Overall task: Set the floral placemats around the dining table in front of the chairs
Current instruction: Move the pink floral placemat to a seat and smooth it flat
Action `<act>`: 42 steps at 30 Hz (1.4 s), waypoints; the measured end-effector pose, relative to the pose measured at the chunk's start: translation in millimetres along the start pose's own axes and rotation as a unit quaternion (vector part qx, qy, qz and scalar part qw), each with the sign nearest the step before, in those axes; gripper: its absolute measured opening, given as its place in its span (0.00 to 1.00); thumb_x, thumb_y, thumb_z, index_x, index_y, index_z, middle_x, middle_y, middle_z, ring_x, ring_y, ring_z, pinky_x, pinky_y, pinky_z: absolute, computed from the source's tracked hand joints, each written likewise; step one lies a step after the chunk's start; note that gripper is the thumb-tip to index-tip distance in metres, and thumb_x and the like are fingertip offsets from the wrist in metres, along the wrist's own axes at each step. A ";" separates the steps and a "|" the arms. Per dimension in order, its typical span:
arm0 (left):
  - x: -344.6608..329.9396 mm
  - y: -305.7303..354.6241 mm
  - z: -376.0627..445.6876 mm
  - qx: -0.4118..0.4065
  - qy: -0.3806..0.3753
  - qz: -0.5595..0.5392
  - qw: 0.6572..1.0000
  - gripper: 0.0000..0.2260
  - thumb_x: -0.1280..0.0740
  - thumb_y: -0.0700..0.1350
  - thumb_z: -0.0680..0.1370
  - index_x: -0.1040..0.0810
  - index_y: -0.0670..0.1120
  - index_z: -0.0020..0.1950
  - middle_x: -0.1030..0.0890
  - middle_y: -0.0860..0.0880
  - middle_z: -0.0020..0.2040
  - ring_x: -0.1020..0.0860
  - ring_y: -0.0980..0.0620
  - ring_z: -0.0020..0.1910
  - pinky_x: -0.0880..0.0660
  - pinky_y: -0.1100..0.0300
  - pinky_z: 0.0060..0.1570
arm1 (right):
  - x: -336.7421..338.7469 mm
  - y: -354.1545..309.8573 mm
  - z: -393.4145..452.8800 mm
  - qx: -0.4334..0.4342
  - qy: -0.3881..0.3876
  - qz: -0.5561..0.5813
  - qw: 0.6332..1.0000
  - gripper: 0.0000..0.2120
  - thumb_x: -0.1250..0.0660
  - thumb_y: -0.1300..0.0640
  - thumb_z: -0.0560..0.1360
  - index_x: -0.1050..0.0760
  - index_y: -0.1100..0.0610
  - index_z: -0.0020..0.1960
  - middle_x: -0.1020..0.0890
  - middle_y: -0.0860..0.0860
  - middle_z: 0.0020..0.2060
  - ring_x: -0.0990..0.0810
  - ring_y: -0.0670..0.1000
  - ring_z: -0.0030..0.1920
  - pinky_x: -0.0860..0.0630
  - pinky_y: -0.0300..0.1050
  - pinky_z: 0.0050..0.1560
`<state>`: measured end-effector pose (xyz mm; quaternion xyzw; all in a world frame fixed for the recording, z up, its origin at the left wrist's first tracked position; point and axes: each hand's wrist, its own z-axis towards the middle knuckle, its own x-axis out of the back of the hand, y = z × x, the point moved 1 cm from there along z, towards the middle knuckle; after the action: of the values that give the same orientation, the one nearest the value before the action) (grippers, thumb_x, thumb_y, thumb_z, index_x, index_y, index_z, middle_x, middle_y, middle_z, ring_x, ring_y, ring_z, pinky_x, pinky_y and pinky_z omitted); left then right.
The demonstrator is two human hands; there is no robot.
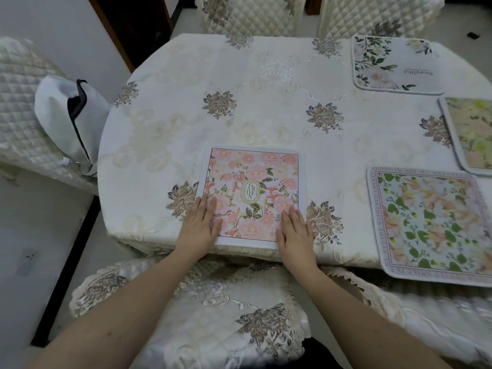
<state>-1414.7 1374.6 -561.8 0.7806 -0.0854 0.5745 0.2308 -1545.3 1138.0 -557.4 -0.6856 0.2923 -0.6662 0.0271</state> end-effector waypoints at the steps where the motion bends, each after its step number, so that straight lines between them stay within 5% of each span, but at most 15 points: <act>1: 0.2 -0.4 -0.3 -0.004 0.002 -0.001 1.000 0.32 0.63 0.64 0.79 0.58 0.51 0.81 0.58 0.50 0.81 0.58 0.49 0.80 0.60 0.54 0.76 | 0.4 -1.0 -0.6 -0.003 0.000 0.005 1.000 0.29 0.58 0.45 0.81 0.39 0.56 0.77 0.43 0.51 0.78 0.49 0.49 0.78 0.59 0.49 0.77; 6: 0.0 -0.2 -1.0 -0.012 0.012 -0.002 1.000 0.31 0.63 0.62 0.80 0.58 0.49 0.80 0.55 0.47 0.82 0.56 0.47 0.80 0.57 0.50 0.78 | 0.2 -4.1 -4.0 -0.017 -0.013 -0.009 1.000 0.27 0.58 0.45 0.82 0.43 0.52 0.78 0.47 0.50 0.79 0.52 0.47 0.78 0.59 0.48 0.77; 16: 25.6 -54.3 -0.7 -0.060 -0.030 0.110 0.992 0.33 0.67 0.66 0.79 0.64 0.51 0.80 0.62 0.51 0.80 0.62 0.52 0.79 0.60 0.50 0.78 | 18.1 9.6 -8.9 -0.034 -0.084 -0.160 0.983 0.31 0.72 0.40 0.76 0.66 0.50 0.76 0.60 0.48 0.78 0.63 0.46 0.77 0.67 0.46 0.74; 21: 54.1 -60.5 3.9 -0.064 -0.022 0.119 0.991 0.37 0.64 0.64 0.80 0.39 0.44 0.79 0.37 0.45 0.79 0.42 0.46 0.79 0.50 0.49 0.75 | 38.4 -14.3 -5.0 -0.074 -0.076 -0.142 0.984 0.38 0.69 0.43 0.74 0.49 0.57 0.79 0.47 0.53 0.79 0.51 0.52 0.79 0.57 0.52 0.77; 27: 83.2 -11.5 -2.9 -0.065 -0.029 0.101 0.992 0.38 0.65 0.64 0.75 0.46 0.47 0.81 0.46 0.45 0.81 0.51 0.45 0.80 0.57 0.49 0.77 | 66.7 -70.0 -4.8 -0.031 -0.075 -0.112 0.990 0.26 0.53 0.46 0.84 0.50 0.53 0.80 0.48 0.52 0.79 0.51 0.51 0.79 0.57 0.49 0.76; 31: 89.4 5.0 -16.7 -0.081 -0.038 0.115 0.989 0.39 0.64 0.64 0.75 0.41 0.46 0.80 0.42 0.43 0.80 0.47 0.42 0.80 0.50 0.44 0.76 | 77.1 -79.3 -16.8 -0.035 -0.085 -0.113 0.989 0.27 0.55 0.44 0.83 0.52 0.51 0.80 0.49 0.50 0.80 0.52 0.51 0.79 0.58 0.50 0.77; 35: 103.6 31.2 -25.0 -0.105 -0.011 0.105 0.989 0.35 0.59 0.63 0.77 0.34 0.47 0.77 0.37 0.44 0.78 0.39 0.42 0.78 0.42 0.44 0.74 | 95.5 -76.4 -27.5 -0.038 -0.071 -0.131 0.988 0.36 0.66 0.39 0.76 0.50 0.51 0.80 0.48 0.50 0.79 0.52 0.52 0.79 0.59 0.50 0.76; 39: 121.8 78.4 -25.3 -0.146 -0.018 0.099 0.984 0.39 0.69 0.65 0.73 0.49 0.51 0.81 0.50 0.48 0.82 0.53 0.47 0.81 0.56 0.49 0.77 | 120.6 -57.1 -38.6 -0.033 -0.038 -0.181 0.982 0.34 0.61 0.40 0.77 0.42 0.53 0.78 0.40 0.54 0.78 0.43 0.56 0.78 0.53 0.54 0.76; 42: 125.5 114.8 -25.2 -0.173 -0.027 0.102 0.979 0.36 0.66 0.65 0.76 0.51 0.52 0.81 0.53 0.49 0.82 0.56 0.48 0.81 0.57 0.50 0.77 | 139.0 -33.4 -47.7 -0.053 -0.022 -0.173 0.983 0.32 0.58 0.41 0.78 0.37 0.54 0.76 0.36 0.55 0.76 0.39 0.57 0.76 0.46 0.56 0.75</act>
<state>-1441.2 1301.8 -408.3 0.7313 -0.2686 0.5503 0.3005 -1585.6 1121.7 -413.1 -0.7406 0.2036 -0.6293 -0.1181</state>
